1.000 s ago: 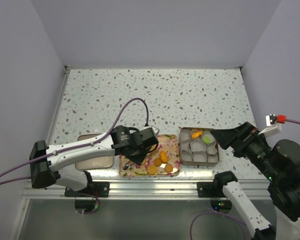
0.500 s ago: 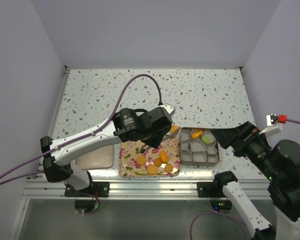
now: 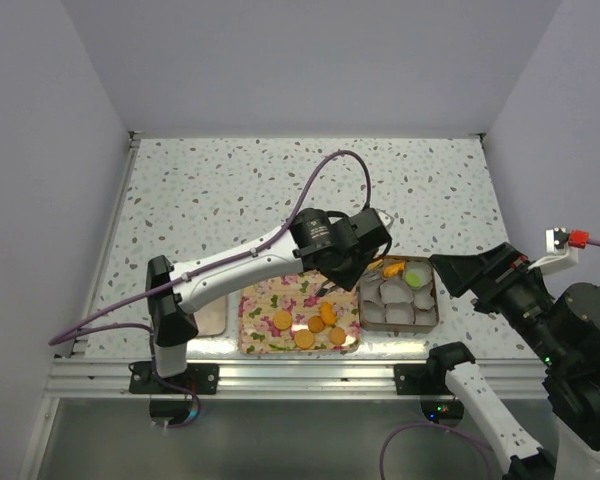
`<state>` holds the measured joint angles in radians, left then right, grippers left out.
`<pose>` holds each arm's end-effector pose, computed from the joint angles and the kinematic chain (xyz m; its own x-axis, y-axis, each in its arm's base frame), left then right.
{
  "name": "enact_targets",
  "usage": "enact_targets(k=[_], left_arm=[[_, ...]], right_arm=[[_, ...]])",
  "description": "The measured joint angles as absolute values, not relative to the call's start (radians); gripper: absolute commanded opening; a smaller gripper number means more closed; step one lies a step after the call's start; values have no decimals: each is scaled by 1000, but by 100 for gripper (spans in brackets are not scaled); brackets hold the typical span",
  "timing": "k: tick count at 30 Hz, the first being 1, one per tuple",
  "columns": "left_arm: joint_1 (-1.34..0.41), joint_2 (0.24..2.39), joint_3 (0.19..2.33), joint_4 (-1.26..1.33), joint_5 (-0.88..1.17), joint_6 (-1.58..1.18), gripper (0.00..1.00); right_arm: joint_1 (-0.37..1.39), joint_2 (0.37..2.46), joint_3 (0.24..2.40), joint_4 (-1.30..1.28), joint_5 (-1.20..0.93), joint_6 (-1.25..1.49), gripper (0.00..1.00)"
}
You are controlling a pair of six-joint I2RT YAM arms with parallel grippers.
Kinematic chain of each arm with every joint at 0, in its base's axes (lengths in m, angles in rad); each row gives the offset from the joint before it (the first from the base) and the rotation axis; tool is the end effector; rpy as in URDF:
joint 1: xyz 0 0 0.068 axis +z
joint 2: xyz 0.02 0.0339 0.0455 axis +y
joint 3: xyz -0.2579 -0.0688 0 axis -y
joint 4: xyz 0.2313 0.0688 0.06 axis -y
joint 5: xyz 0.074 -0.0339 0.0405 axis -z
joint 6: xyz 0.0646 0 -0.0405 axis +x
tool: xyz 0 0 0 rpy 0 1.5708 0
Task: Pack the cookies
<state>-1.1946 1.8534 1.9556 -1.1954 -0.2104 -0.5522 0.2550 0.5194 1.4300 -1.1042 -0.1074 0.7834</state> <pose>0.1518 -0.3475 0.3226 -0.7364 0.4679 -0.4886 0.5732 0.8152 -0.0832 0.0236 0.0133 0.4344 -0.3807 0.6258 -0.6807 -0.1184 0.6971 0.7071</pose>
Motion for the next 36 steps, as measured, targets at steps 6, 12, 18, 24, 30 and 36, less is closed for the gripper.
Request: enact_targets(k=[6, 12, 18, 24, 30, 36], left_arm=[[-1194, 1877, 1953, -1190, -212, -534, 45], [-1191, 1916, 1948, -1183, -218, -530, 54], [-1172, 1923, 1944, -1168, -223, -530, 55], [-1154, 1932, 1951, -1170, -231, -530, 55], [-1146, 1902, 1945, -1174, -241, -530, 54], [-1135, 1739, 1833, -1186, -243, -536, 51]], right_arm=[[255, 519, 1430, -1107, -95, 773, 99], [255, 519, 1430, -1107, -94, 767, 99], [255, 519, 1430, -1108, -91, 764, 99], [255, 519, 1430, -1108, -88, 761, 99], [255, 519, 1430, -1111, -88, 759, 99], [255, 519, 1411, -1110, -89, 760, 99]])
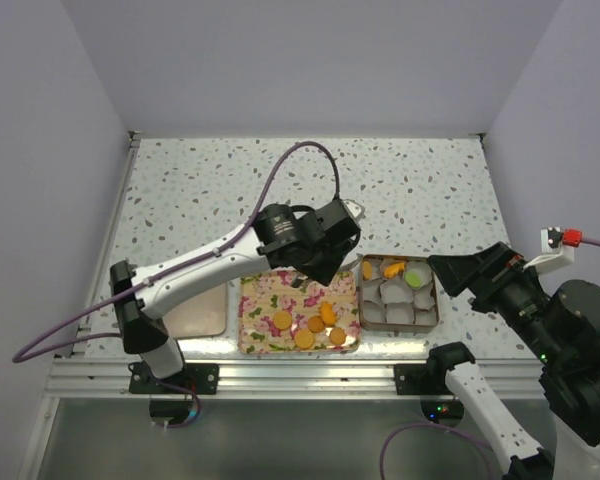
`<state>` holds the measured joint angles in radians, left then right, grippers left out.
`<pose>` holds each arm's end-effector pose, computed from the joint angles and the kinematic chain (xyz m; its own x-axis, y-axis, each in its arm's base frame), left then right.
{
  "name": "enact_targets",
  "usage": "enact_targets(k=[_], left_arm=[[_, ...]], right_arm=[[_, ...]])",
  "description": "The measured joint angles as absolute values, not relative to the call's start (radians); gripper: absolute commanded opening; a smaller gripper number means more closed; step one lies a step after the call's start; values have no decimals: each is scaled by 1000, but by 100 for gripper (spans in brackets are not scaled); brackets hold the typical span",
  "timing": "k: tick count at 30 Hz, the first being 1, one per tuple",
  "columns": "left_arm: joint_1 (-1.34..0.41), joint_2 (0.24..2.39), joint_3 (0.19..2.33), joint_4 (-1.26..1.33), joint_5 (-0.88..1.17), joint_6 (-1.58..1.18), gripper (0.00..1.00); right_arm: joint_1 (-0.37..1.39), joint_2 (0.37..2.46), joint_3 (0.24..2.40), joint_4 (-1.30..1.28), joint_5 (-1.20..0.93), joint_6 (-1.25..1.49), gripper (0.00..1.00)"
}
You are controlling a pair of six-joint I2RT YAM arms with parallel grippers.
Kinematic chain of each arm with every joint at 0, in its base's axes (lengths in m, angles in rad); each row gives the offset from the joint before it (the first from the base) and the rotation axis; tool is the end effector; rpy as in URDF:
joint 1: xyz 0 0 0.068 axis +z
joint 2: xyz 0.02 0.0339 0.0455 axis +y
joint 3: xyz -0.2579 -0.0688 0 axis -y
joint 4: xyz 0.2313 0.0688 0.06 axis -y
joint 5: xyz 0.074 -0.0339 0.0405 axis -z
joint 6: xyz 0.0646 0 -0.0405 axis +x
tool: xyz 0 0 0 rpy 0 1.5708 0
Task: Pack the cookies
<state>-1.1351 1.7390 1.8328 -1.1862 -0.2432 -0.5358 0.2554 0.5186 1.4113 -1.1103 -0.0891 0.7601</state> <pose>0.1621 -0.3114 0.3278 -0.7475 0.4316 -0.5050 0.5251 0.8495 -0.0512 0.0271 0.0130 0.4292 -0.3827 0.6093 -0.6944 -0.0994 0.7201 0.6867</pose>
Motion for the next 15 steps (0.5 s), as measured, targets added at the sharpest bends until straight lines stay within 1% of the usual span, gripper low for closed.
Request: enact_targets(k=[8, 15], left_arm=[[-1134, 1478, 1573, -1198, -234, -567, 46], [-1148, 1434, 1412, -1194, -161, -588, 45]], right_arm=[[255, 514, 1356, -1101, -98, 777, 99], [255, 500, 1296, -1081, -123, 809, 99]])
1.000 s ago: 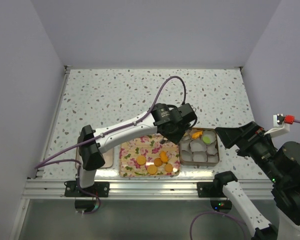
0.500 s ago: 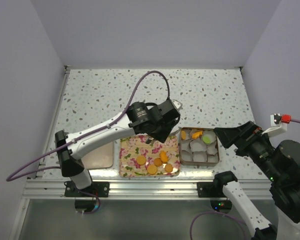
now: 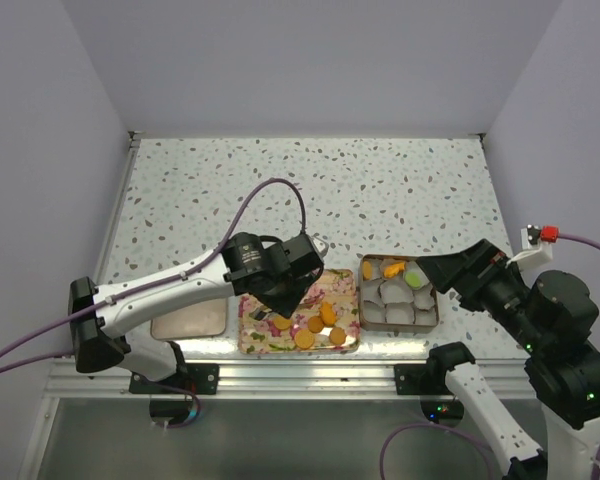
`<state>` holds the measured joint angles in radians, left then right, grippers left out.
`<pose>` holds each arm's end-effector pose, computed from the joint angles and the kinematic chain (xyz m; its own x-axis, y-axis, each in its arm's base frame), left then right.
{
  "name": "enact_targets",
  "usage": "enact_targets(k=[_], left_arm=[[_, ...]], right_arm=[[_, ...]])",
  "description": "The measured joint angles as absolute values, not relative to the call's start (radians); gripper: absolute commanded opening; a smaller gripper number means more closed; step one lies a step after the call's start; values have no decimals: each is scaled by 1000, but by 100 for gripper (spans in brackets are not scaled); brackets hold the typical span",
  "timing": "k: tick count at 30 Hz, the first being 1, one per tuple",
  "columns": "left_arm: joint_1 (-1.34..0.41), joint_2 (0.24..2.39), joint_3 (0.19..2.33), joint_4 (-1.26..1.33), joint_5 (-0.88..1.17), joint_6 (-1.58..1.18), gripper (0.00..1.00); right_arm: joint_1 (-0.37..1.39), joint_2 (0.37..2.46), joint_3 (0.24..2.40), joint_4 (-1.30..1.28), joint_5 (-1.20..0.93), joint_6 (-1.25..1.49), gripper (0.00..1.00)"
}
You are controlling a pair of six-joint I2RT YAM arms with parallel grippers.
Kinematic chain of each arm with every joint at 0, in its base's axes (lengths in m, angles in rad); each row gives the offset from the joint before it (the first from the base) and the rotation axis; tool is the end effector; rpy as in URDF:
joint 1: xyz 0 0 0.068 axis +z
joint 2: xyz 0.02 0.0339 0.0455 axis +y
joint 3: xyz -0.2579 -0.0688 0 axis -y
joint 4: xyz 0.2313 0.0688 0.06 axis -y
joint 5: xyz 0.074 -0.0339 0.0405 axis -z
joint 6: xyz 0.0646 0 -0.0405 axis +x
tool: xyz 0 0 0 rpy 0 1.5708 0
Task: Pack the cookies
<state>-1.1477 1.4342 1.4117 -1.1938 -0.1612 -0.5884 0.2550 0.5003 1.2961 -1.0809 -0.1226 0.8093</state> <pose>0.1184 -0.2376 0.2946 -0.8071 0.4582 -0.3723 0.5159 0.8540 -0.0675 0.0418 0.0191 0.4056 -0.4512 0.6248 -0.6373 -0.0541 0.6936 0.7183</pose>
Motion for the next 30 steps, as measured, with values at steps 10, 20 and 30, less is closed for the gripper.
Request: enact_targets(k=[10, 20, 30], left_arm=[[-1175, 1434, 1382, -1176, -74, -602, 48], [-1175, 1474, 1382, -1169, -51, -609, 51], [-1175, 1544, 1385, -1168, -27, -609, 55]], right_arm=[[255, 475, 1282, -1077, -126, 838, 99], [255, 468, 1293, -1085, -122, 847, 99], [255, 468, 1308, -1091, -118, 847, 99]])
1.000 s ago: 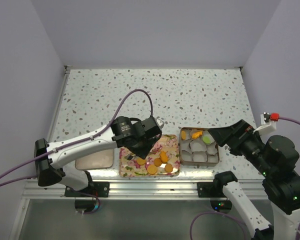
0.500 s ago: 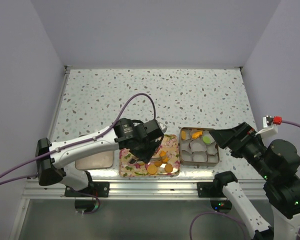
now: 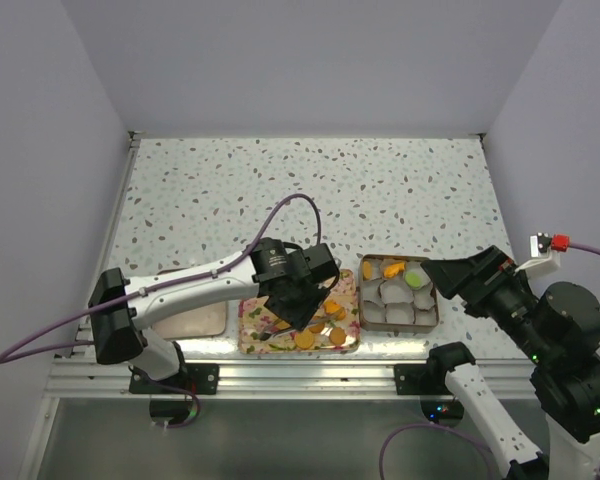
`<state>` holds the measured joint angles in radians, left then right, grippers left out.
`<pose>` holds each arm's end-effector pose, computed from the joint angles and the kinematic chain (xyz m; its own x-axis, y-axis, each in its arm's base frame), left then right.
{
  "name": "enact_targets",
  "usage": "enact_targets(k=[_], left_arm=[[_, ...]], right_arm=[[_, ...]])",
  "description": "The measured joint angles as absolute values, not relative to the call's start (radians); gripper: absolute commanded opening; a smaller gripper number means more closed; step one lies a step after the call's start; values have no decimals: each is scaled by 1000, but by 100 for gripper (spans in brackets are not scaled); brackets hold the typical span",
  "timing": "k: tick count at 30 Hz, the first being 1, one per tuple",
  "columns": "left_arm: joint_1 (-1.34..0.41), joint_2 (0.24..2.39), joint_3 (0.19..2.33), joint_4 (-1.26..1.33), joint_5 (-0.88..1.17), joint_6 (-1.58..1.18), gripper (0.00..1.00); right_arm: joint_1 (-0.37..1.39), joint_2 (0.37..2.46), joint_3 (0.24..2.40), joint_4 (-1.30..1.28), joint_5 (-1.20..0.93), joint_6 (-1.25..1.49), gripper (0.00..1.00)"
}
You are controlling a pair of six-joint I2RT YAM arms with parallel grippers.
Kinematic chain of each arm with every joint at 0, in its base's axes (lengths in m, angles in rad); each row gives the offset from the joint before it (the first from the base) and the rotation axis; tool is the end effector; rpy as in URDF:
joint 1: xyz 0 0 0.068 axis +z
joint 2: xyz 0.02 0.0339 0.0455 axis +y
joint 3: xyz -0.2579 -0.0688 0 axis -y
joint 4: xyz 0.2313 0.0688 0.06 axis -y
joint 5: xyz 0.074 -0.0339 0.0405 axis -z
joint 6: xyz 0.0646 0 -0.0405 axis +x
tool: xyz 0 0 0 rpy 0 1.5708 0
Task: Pack the cookies
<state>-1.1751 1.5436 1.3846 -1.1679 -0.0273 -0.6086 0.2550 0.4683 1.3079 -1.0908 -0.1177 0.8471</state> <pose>0.1112 -0.2617 0.2595 -0.8328 0.5109 -0.2133 0.5408 0.8330 -0.1163 0.0305 0.0158 0.4078 -0.4295 0.6571 -0.6195 -0.0585 0.6643 0.7452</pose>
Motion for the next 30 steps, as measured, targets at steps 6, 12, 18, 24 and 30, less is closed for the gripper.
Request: enact_targets(k=[6, 12, 18, 24, 30], left_arm=[[-1175, 1556, 1396, -1168, -22, -603, 55], [-1175, 1596, 1415, -1174, -31, -551, 56], [-1175, 1676, 1478, -1167, -42, -503, 56], [-1174, 1700, 1483, -1168, -42, -476, 56], [-1169, 1690, 1483, -1171, -36, -460, 50]], right_arm=[[255, 468, 1309, -1093, -113, 847, 99], [255, 468, 1309, -1093, -108, 847, 99], [255, 468, 1309, -1099, -96, 847, 99], [255, 468, 1309, -1105, -93, 843, 99], [255, 468, 1309, -1110, -87, 835, 99]])
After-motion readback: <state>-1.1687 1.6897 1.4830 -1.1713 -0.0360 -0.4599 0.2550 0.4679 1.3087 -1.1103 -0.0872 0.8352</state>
